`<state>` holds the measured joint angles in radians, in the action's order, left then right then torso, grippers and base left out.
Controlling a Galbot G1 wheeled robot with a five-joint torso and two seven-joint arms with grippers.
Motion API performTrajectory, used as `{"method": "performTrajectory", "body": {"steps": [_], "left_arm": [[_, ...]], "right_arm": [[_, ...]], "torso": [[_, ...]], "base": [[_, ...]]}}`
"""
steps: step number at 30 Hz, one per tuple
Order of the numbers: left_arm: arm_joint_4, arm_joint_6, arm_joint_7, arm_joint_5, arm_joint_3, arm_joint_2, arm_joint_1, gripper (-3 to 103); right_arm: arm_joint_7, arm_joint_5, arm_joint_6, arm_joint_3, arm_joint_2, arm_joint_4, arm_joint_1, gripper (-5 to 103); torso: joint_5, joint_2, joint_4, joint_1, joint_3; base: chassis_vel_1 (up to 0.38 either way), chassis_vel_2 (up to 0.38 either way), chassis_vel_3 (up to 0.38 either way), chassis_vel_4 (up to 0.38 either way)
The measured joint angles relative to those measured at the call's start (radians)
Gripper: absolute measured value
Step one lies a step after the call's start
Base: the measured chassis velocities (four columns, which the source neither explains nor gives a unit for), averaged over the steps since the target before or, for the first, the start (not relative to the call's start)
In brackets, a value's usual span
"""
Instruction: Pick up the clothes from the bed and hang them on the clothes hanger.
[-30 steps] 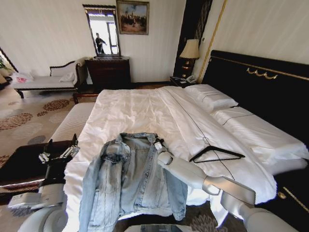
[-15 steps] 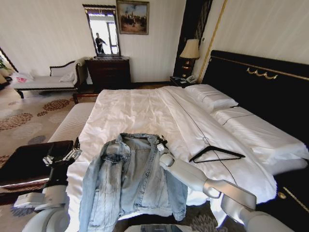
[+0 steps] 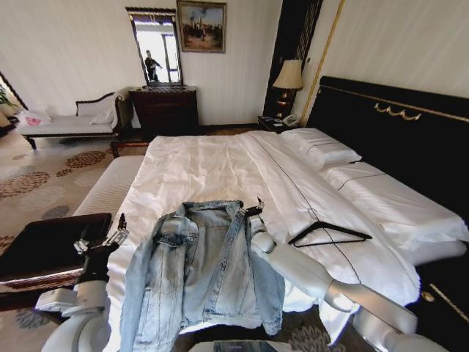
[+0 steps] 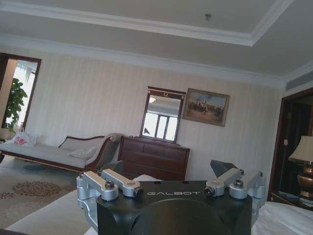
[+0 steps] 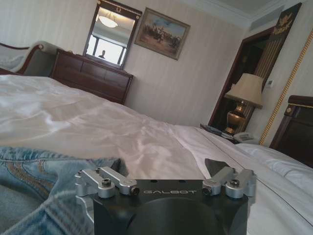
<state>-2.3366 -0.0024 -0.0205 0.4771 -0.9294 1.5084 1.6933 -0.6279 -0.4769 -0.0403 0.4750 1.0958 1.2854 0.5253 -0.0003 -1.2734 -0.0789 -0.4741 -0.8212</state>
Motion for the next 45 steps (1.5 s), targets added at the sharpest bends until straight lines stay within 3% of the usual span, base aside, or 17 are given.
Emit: {"method": "performTrajectory", "body": {"steps": [11, 18, 19, 21, 24, 27, 29, 31, 34, 40, 45], "left_arm": [[0.036, 0.016, 0.001, -0.017, 0.014, 0.004, -0.011, 100], [0.138, 0.144, 0.051, 0.076, 0.057, -0.035, -0.052, 100], [0.162, 0.192, 0.068, 0.133, 0.083, -0.072, -0.085, 100], [0.172, 0.205, 0.071, 0.145, 0.093, -0.087, -0.097, 100], [0.256, 0.25, 0.074, 0.181, 0.16, -0.194, -0.164, 100], [0.305, 0.252, 0.06, 0.193, 0.184, -0.233, -0.189, 100], [0.361, 0.251, 0.046, 0.195, 0.222, -0.261, -0.227, 100], [0.37, 0.251, 0.044, 0.195, 0.23, -0.265, -0.234, 100], [0.489, 0.256, 0.038, 0.168, 0.327, -0.293, -0.332, 100], [0.642, 0.244, 0.029, 0.107, 0.393, -0.293, -0.447, 100], [0.806, 0.201, 0.012, 0.037, 0.472, -0.245, -0.597, 100]], "right_arm": [[0.066, -0.086, -0.006, -0.017, -0.059, 0.083, 0.059, 100], [0.068, -0.095, -0.069, -0.094, -0.064, 0.151, 0.093, 100], [0.068, -0.099, -0.097, -0.121, -0.07, 0.189, 0.112, 100], [0.068, -0.101, -0.104, -0.129, -0.073, 0.202, 0.119, 100], [0.069, -0.112, -0.126, -0.167, -0.09, 0.288, 0.171, 100], [0.079, -0.114, -0.133, -0.166, -0.08, 0.308, 0.184, 100], [0.093, -0.113, -0.139, -0.155, -0.064, 0.314, 0.197, 100], [0.093, -0.112, -0.139, -0.155, -0.063, 0.315, 0.199, 100], [0.096, -0.105, -0.141, -0.152, -0.046, 0.319, 0.236, 100], [0.096, -0.098, -0.143, -0.152, -0.03, 0.311, 0.264, 100], [0.092, -0.091, -0.144, -0.156, -0.026, 0.308, 0.303, 100]], "torso": [[0.0004, 0.0, 0.0, 0.0, 0.0], [-0.0002, 0.0, 0.0004, 0.0, 0.0], [0.0001, 0.0, 0.0004, 0.0, 0.0], [0.0001, 0.0, 0.0004, 0.0, 0.0], [0.0, 0.0, -0.0004, 0.0, 0.0], [0.0002, 0.0, -0.0003, 0.0, 0.0], [0.0006, 0.0, 0.0011, 0.0, 0.0], [0.0006, 0.0, 0.0011, 0.0, 0.0], [-0.0001, 0.0, -0.0002, 0.0, 0.0], [0.0002, 0.0, 0.0001, 0.0, 0.0], [0.0003, 0.0, 0.0001, 0.0, 0.0]], "base": [[0.0, 0.0, 0.0, 0.0], [0.0, 0.0, 0.0, 0.0], [0.0, 0.0, 0.0, 0.0], [0.0, 0.0, 0.0, 0.0], [0.0, 0.0, 0.0, 0.0], [0.0, 0.0, 0.0, 0.0], [0.0, 0.0, 0.0, 0.0], [0.0, 0.0, 0.0, 0.0], [0.0, 0.0, 0.0, 0.0], [0.0, 0.0, 0.0, 0.0], [0.0, 0.0, 0.0, 0.0]]}}
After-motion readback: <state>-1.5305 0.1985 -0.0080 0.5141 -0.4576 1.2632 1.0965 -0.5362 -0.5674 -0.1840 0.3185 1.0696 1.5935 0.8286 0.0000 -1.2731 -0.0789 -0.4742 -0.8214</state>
